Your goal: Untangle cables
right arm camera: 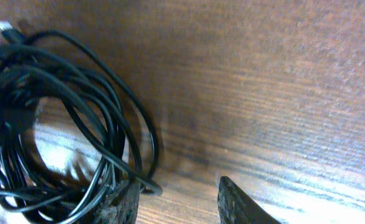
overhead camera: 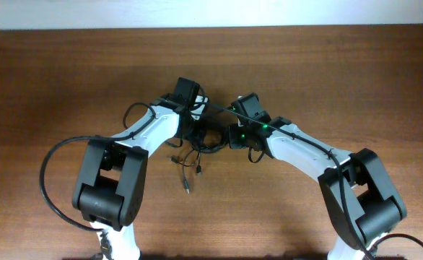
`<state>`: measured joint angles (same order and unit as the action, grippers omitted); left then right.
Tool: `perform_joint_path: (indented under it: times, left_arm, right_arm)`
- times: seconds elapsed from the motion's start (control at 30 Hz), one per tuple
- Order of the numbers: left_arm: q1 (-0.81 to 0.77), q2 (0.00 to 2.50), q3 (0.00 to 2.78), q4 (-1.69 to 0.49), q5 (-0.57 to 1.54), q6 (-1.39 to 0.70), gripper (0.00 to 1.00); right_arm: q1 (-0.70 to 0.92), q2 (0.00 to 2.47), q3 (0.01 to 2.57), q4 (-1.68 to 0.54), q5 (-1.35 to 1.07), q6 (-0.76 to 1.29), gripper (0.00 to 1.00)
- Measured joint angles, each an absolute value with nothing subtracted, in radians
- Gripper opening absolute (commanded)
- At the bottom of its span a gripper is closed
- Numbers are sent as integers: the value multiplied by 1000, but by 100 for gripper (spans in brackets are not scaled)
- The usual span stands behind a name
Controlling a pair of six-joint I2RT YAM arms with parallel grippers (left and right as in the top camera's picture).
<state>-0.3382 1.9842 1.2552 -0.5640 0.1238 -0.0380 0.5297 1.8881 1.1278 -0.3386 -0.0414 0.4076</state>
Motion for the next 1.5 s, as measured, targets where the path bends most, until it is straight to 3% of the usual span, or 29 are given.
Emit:
perform_joint_path:
  times: [0.87,1.23,1.5]
  left_arm:
    - [-338,1984,1255,-563,123,-38,21]
    - [-338,1984,1255,-563,123,-38,20]
    - [-338,1984,1255,-563,123,-38,21]
  right_arm:
    - [529,1937,1130,-245,55,377,42]
    - [524,1937,1130,-208,56,165,42]
    - [524,1935,1130,-206,56,127,42]
